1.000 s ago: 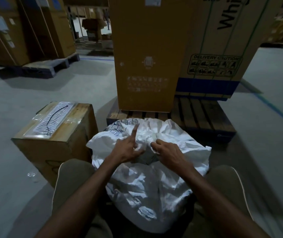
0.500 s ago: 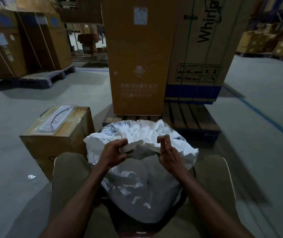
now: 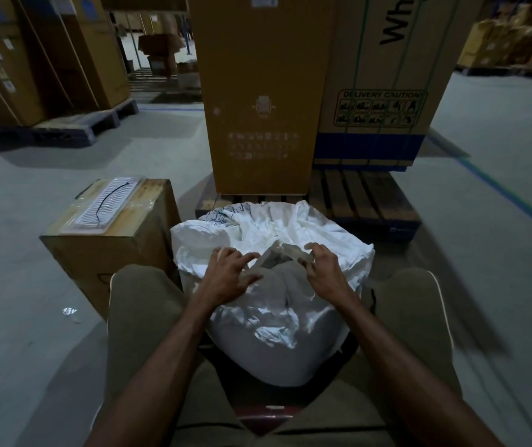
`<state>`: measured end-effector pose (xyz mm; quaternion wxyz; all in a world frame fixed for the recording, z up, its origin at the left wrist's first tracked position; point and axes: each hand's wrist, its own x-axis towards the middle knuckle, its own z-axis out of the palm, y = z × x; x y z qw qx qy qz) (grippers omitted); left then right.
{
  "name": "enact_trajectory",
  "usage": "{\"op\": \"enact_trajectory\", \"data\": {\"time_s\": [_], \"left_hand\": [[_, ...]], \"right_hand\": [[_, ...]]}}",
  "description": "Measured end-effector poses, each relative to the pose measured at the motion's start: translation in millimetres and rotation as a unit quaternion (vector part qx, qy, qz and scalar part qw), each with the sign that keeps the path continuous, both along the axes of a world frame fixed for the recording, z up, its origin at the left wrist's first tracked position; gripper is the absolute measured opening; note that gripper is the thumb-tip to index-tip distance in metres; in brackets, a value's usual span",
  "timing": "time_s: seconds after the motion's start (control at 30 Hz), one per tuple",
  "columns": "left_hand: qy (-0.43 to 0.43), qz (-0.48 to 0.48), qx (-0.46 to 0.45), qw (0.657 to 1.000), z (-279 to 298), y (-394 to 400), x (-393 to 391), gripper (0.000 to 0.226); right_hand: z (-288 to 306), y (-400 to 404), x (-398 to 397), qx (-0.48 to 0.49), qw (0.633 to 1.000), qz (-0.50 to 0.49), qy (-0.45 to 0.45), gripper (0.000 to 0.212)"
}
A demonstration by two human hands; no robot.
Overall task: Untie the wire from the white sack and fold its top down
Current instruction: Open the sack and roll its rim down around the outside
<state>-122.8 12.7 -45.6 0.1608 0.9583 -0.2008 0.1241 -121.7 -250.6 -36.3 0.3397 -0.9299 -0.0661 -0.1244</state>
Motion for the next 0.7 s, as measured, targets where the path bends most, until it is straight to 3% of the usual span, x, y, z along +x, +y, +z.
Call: {"op": "enact_trajectory", "data": {"time_s": [0.07, 0.1, 0.2, 0.37, 0.43, 0.5, 0.53, 0.6, 0.7], "left_hand": [[-0.049, 0.000, -0.042, 0.998, -1.3, -5.0, 2.3, 0.022], [-0.070, -0.003, -0.089, 0.994, 2.3, -7.7, 3.0, 0.014], [-0.127, -0.006, -0.194, 0.973, 11.4, -13.1, 10.1, 0.024], [0.014, 0.013, -0.334, 0.942, 18.8, -17.2, 6.7, 0.023], [0.052, -0.013, -0.345, 0.937, 23.7, -12.9, 9.1, 0.017], [0.081, -0.063, -0.255, 0.961, 32.5, -5.3, 17.3, 0.009], [0.073, -0.074, -0.176, 0.979, 36.0, -2.0, 23.6, 0.026], [-0.004, -0.066, -0.029, 0.997, 40.7, 2.2, 38.0, 0.056], [-0.161, -0.073, 0.072, 0.982, 52.2, 4.9, 69.0, 0.057]], "right_hand": [[0.8, 1.9, -1.1, 0.006, 0.999, 0.019, -0.028, 0.002], [0.2, 2.7, -1.0, 0.007, 0.999, 0.026, -0.046, 0.010], [0.2, 4.4, 0.1, -0.014, 0.994, 0.040, -0.100, 0.009], [8.9, 7.1, -4.7, -0.047, 0.992, 0.032, -0.115, 0.014], [13.8, 4.0, -3.0, -0.043, 0.995, 0.037, -0.084, 0.020], [23.2, -2.7, 10.8, -0.002, 0.999, 0.032, -0.030, 0.025], [31.0, -6.1, 21.0, 0.025, 0.999, 0.026, 0.002, 0.029], [48.2, -10.7, 46.3, 0.078, 0.991, 0.025, 0.103, 0.032], [77.4, -15.0, 79.2, 0.178, 0.933, 0.017, 0.314, 0.022]]}}
